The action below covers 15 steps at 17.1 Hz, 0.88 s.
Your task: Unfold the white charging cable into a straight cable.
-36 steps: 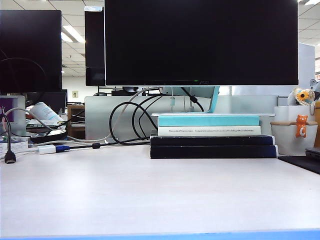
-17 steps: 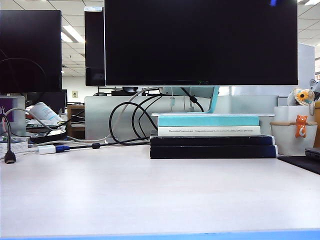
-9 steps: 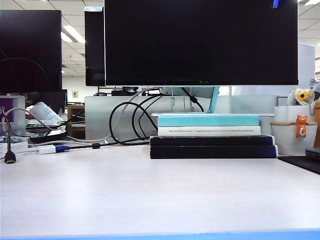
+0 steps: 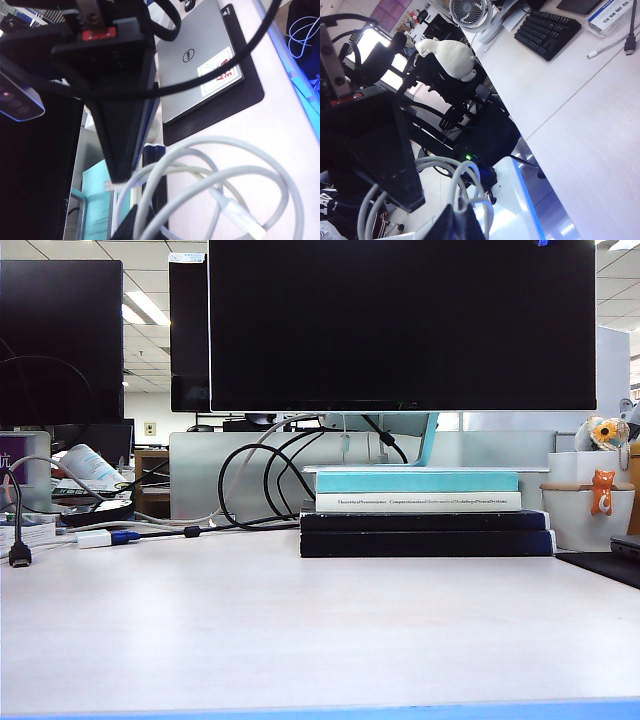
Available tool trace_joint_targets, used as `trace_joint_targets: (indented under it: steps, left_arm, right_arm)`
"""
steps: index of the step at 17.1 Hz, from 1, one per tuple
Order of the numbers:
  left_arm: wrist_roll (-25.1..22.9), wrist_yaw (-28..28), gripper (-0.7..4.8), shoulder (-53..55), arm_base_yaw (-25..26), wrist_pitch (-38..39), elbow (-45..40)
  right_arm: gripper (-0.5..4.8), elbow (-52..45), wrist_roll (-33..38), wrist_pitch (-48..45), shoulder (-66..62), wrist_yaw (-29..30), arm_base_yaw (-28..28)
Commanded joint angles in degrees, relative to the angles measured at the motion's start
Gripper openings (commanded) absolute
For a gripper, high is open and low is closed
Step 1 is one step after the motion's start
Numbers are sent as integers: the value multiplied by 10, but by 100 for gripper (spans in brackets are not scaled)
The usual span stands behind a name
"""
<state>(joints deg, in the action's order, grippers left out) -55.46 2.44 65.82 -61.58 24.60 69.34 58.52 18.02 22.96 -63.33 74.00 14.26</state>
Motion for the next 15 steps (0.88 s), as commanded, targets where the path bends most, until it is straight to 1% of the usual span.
trace_joint_targets:
  steps: [1, 2, 3, 4, 5, 7, 8, 9, 10, 11, 12, 13, 14, 15]
  left_arm:
    - [4, 17, -5, -1, 0, -12, 1]
    - [11, 16, 1, 0, 0, -11, 2]
    - [15, 17, 251, 0, 0, -11, 2]
    - [49, 8, 479, 0, 0, -7, 2]
    - [64, -25, 479, -8, 0, 20, 2]
    - [78, -62, 479, -19, 0, 38, 2]
    - [89, -95, 479, -30, 0, 52, 2]
    - [90, -107, 479, -31, 0, 54, 2]
    - [94, -123, 479, -39, 0, 65, 2]
    - [98, -126, 479, -42, 0, 70, 2]
    - [110, -128, 479, -46, 0, 71, 2]
    - [116, -128, 479, -48, 0, 71, 2]
    - [116, -129, 479, -49, 0, 71, 2]
    - [117, -129, 479, -49, 0, 76, 2]
  right_arm:
    - [64, 1, 0, -9, 2, 7, 0]
    - [-5, 2, 2, -50, 2, 4, 0]
    - [-5, 2, 5, -63, 2, -9, 0]
    - [-5, 2, 7, -84, 2, -29, 0]
    - [-5, 2, 13, -129, 2, -69, 0]
    - [-5, 2, 13, -161, 4, -134, 0]
    - [-5, 2, 12, -174, 5, -172, 0]
    - [-5, 2, 12, -168, 5, -155, 0]
    - [-5, 2, 13, -150, 3, -83, 0]
    - [-5, 2, 12, -145, 1, -40, 0]
    - [-5, 2, 5, -146, 1, -72, -1]
    - [-5, 2, -10, -147, 6, -155, -5]
    - [-4, 2, -34, -147, 17, -287, -13]
    - [-5, 2, -21, -149, 17, -208, -10]
